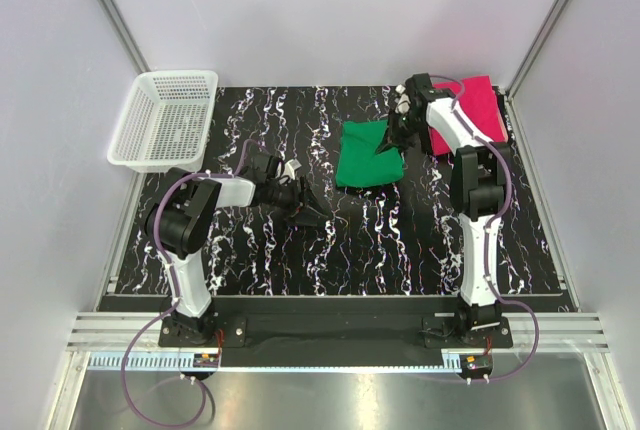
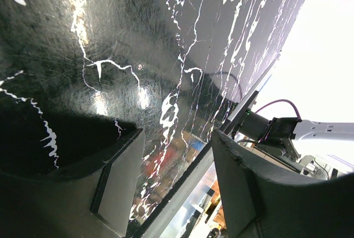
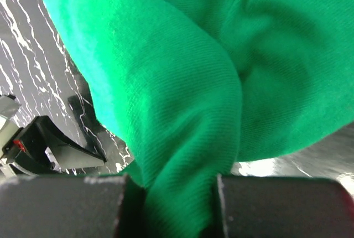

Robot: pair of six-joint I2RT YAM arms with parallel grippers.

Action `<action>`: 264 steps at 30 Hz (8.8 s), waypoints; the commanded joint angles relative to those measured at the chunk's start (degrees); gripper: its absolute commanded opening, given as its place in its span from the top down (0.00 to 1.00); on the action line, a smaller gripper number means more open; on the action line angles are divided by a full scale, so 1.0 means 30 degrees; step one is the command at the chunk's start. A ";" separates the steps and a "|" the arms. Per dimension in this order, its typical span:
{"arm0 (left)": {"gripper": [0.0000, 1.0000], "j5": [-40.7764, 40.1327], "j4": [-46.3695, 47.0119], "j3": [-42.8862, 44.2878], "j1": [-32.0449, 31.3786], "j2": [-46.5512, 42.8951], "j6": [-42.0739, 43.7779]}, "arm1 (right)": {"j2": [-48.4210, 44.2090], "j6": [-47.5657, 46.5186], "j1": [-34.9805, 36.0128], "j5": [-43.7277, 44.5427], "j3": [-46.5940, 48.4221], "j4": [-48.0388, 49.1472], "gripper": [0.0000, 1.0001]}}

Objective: Fold and stack the t-shirts
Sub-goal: Neatly place the folded tshirt to the corner

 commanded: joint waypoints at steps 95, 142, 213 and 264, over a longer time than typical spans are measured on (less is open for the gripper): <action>0.45 -0.2743 -0.4307 0.0391 -0.1360 0.3858 0.1744 | 0.4116 -0.2857 -0.8736 0.0820 1.4063 -0.4152 1.00; 0.48 -0.2538 -0.2959 -0.1103 -0.2239 0.3770 0.0982 | 0.2832 -0.0600 -1.0319 -0.0326 1.4066 -0.2804 0.30; 0.50 -0.1308 -0.1875 -0.2978 -0.2327 0.2012 0.0718 | 0.7195 0.2769 -0.8972 0.1638 1.3331 0.6893 0.50; 0.50 -0.0780 -0.0351 -0.3330 -0.2679 0.3535 0.0689 | 0.4557 0.3295 -0.8708 -0.1645 0.6037 0.9002 0.56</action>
